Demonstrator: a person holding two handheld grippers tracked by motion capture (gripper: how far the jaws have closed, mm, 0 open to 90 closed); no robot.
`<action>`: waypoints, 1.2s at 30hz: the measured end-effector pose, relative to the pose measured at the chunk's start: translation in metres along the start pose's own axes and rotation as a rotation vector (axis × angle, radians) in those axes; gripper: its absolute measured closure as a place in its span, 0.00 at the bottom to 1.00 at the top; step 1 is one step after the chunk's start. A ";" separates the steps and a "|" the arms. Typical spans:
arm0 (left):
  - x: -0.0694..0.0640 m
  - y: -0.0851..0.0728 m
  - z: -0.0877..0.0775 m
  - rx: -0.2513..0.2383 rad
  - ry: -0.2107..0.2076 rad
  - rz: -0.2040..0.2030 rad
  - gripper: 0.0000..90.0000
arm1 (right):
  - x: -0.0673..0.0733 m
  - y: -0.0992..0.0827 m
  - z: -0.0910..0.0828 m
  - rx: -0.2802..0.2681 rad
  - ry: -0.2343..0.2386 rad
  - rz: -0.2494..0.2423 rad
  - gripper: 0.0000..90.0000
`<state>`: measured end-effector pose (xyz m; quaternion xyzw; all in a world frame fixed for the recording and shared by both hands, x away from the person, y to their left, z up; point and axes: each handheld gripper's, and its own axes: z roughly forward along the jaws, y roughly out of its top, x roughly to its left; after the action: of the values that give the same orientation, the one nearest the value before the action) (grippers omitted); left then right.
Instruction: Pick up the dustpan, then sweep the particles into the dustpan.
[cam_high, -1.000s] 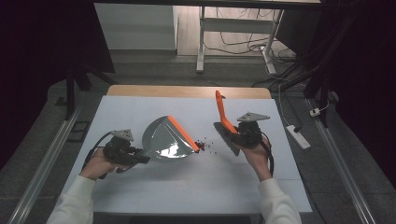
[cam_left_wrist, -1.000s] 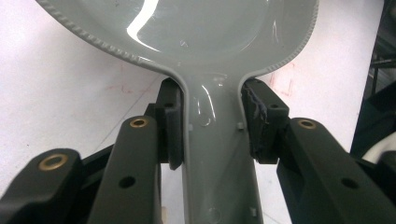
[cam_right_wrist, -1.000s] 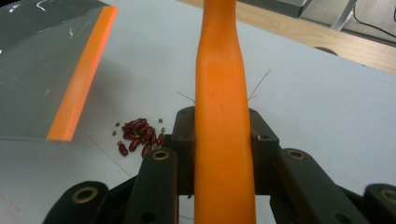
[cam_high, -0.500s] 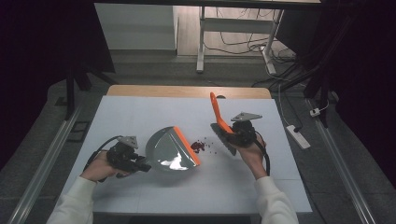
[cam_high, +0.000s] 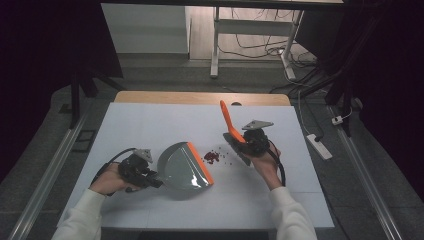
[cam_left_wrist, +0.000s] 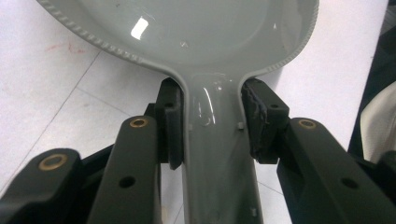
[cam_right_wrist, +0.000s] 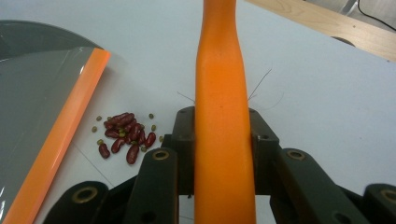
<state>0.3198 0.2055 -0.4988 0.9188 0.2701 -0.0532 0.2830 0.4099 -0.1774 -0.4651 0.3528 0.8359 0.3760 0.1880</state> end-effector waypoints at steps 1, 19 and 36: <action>0.001 0.000 0.001 0.002 -0.001 -0.003 0.68 | 0.000 0.000 0.002 0.002 0.000 0.001 0.78; 0.009 -0.002 0.005 0.005 -0.060 -0.059 0.68 | 0.008 0.003 0.027 0.046 -0.003 -0.036 0.78; 0.009 -0.001 0.007 0.011 -0.057 -0.078 0.68 | 0.017 0.005 0.040 0.083 -0.017 -0.054 0.78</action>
<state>0.3269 0.2068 -0.5073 0.9071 0.2972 -0.0920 0.2834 0.4237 -0.1423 -0.4877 0.3406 0.8584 0.3329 0.1905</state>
